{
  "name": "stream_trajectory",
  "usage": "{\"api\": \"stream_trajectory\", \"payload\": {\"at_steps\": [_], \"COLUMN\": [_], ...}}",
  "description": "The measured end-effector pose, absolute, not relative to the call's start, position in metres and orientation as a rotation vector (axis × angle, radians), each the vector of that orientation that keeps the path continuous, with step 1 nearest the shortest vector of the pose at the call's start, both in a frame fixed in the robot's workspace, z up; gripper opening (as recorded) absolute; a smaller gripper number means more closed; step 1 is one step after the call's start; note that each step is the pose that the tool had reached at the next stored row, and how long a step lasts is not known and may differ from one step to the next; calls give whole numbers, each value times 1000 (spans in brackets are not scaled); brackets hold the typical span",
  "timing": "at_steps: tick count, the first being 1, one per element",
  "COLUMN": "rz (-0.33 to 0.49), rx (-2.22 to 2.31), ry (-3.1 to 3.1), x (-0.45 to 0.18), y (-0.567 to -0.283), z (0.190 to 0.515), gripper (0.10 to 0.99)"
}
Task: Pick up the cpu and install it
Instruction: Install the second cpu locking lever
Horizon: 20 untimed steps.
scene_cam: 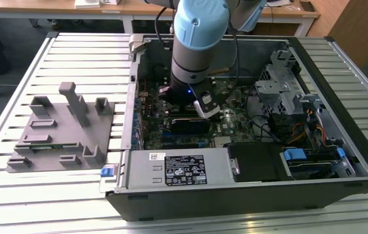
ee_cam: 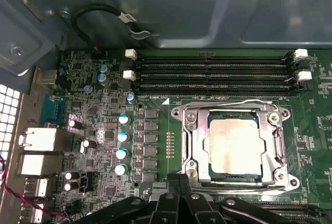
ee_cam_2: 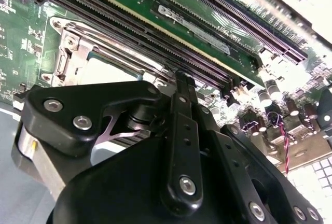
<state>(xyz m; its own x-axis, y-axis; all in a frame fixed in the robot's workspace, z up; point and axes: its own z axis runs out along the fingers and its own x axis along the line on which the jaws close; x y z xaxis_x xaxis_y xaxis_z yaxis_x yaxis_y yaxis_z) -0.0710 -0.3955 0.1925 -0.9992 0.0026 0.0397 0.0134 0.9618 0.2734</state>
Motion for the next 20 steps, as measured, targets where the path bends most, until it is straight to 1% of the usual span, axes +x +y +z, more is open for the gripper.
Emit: {"api": "stream_trajectory", "payload": {"at_steps": [11,20], "rz": [-429,-430], "rx": [-12,-12], "ry": [-3073,-3073], "x": [-73,-73], "y": [-392,-391], "z": [191,203], "gripper": [106,106]}}
